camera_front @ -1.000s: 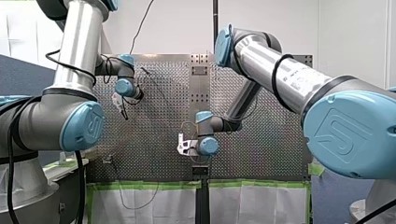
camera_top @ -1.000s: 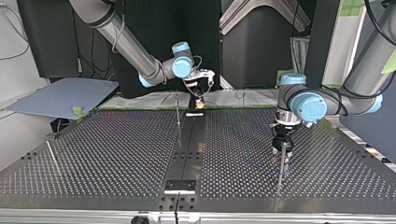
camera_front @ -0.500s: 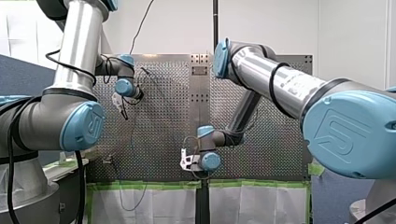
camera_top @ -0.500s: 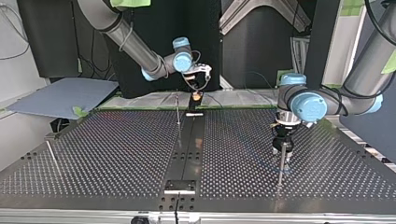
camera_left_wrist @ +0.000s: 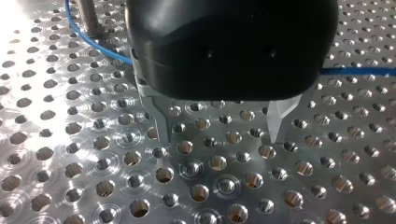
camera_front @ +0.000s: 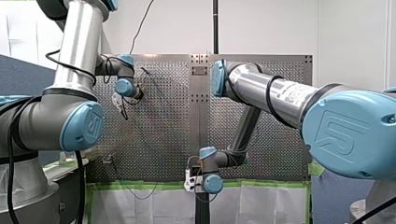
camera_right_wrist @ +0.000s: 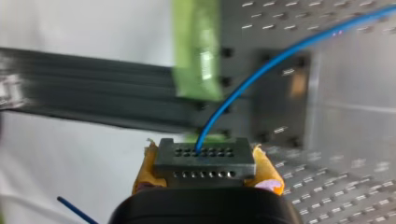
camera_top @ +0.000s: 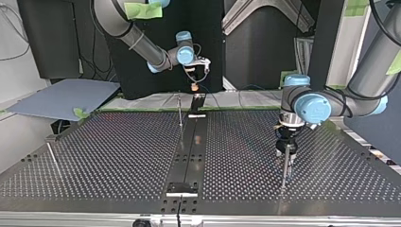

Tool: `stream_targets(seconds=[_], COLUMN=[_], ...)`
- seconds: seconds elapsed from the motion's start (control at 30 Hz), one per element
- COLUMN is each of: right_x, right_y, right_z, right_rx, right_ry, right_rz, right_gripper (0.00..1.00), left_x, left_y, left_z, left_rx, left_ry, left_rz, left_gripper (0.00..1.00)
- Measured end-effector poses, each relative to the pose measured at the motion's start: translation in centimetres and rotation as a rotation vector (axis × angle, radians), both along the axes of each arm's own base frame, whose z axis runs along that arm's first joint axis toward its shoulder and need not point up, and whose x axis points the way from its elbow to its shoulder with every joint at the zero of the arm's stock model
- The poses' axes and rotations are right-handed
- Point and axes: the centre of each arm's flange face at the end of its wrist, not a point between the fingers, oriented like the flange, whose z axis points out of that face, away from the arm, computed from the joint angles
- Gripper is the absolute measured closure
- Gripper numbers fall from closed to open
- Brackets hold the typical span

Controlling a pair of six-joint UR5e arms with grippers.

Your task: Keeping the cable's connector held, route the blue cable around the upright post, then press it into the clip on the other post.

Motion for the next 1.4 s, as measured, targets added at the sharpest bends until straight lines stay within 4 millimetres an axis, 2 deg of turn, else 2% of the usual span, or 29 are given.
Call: stream_targets(seconds=[0.4, 0.7, 0.8, 0.97, 1.4], right_x=[-4.5, -7.2, -8.2, -9.3, -11.5], right_y=[1.7, 1.7, 1.8, 1.4, -0.5], right_z=[-3.8, -6.8, -7.2, -6.5, -1.2], right_rx=[0.045, 0.030, 0.024, 0.002, -0.094], right_ry=[-0.040, -0.047, -0.051, -0.070, -0.133], right_rz=[-0.077, -0.122, -0.138, -0.158, -0.221], right_gripper=[1.00, 1.00, 1.00, 1.00, 1.00], left_x=[0.0, 0.0, 0.0, 0.0, 0.1], left_y=[0.1, 0.1, 0.2, 0.3, 0.7], left_z=[0.0, 0.0, 0.0, 0.0, 0.0], left_rx=[0.000, 0.000, 0.000, 0.000, -0.002], left_ry=[0.000, 0.000, 0.000, 0.000, 0.001], left_rz=[0.009, 0.009, 0.011, 0.013, 0.029], left_gripper=[0.00, 0.00, 0.00, 0.00, 0.00])
